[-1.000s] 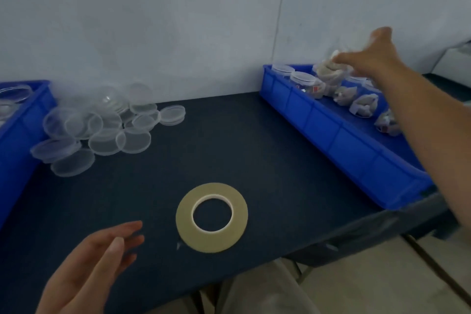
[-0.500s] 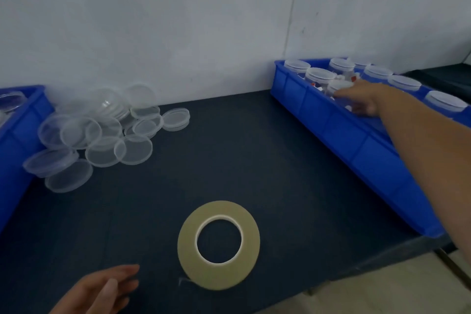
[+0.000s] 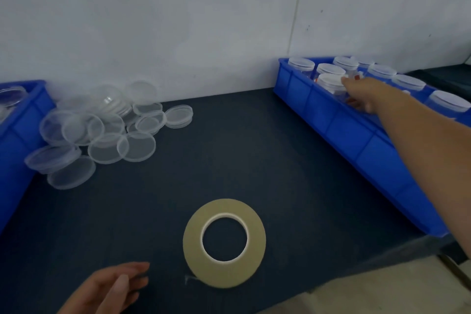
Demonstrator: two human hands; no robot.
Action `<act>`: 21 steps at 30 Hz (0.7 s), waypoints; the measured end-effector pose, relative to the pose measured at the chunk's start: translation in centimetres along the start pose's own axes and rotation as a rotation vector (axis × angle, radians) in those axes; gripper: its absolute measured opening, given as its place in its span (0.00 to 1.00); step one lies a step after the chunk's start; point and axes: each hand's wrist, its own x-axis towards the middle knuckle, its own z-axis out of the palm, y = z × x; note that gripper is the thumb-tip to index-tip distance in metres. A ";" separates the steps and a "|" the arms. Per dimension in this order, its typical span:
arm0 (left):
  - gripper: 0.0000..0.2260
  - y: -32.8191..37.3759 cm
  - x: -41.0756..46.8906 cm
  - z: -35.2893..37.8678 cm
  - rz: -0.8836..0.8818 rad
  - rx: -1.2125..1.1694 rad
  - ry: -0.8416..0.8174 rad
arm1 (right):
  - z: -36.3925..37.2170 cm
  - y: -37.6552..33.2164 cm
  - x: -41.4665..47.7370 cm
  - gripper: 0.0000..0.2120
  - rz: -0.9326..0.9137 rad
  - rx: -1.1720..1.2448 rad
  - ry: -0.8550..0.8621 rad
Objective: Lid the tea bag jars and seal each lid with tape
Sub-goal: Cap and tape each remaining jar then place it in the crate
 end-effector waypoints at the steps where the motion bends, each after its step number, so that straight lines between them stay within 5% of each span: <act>1: 0.12 0.1 -0.1 -0.1 -0.001 -0.009 0.004 | -0.2 -0.5 -0.6 0.26 -0.052 -0.057 0.038; 6: 0.11 2.0 -1.3 -0.2 0.025 -0.069 -0.004 | 0.0 -3.7 -8.4 0.27 -0.433 -0.165 0.187; 9: 0.10 4.1 -3.0 0.3 0.044 -0.050 -0.034 | 2.8 -3.7 -16.6 0.15 -0.605 0.195 -0.025; 13: 0.10 6.2 -5.1 0.4 0.094 0.017 -0.104 | 7.0 0.6 -29.1 0.17 -0.703 0.541 -0.245; 21: 0.08 8.4 -6.9 -0.9 0.351 0.314 -0.130 | 18.6 9.6 -43.6 0.29 -0.731 0.510 -0.785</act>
